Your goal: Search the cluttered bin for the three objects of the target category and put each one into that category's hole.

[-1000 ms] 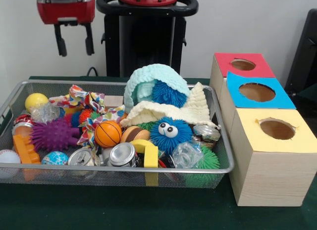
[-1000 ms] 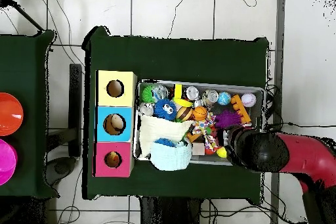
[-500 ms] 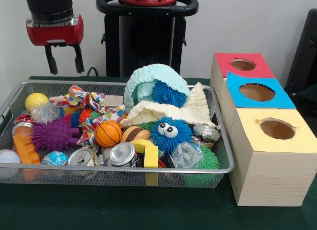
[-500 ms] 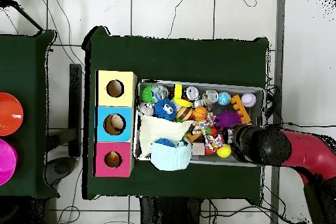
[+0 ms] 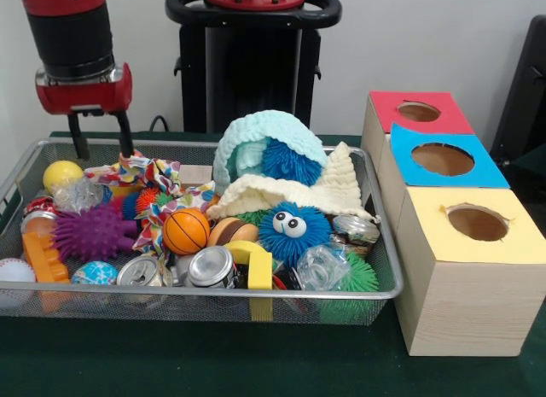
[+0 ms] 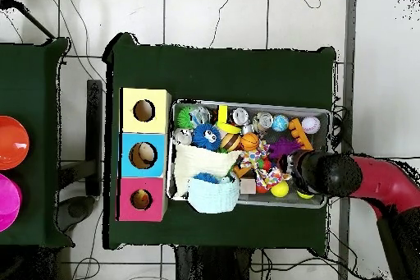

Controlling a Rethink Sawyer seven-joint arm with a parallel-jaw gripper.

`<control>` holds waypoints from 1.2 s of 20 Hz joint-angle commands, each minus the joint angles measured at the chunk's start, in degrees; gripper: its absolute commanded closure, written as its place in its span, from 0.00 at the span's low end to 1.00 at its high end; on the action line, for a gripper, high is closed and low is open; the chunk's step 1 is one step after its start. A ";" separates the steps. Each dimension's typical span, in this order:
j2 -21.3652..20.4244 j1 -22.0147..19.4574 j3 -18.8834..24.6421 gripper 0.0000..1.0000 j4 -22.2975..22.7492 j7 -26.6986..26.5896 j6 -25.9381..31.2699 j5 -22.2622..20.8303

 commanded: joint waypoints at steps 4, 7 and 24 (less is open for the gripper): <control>8.27 0.32 -1.15 0.00 -10.57 -4.37 -5.88 -6.68; 9.30 -0.19 -0.41 0.00 -11.39 -5.22 -6.50 -7.27; 10.89 -0.01 -1.41 0.00 -9.29 -3.50 -8.29 -8.00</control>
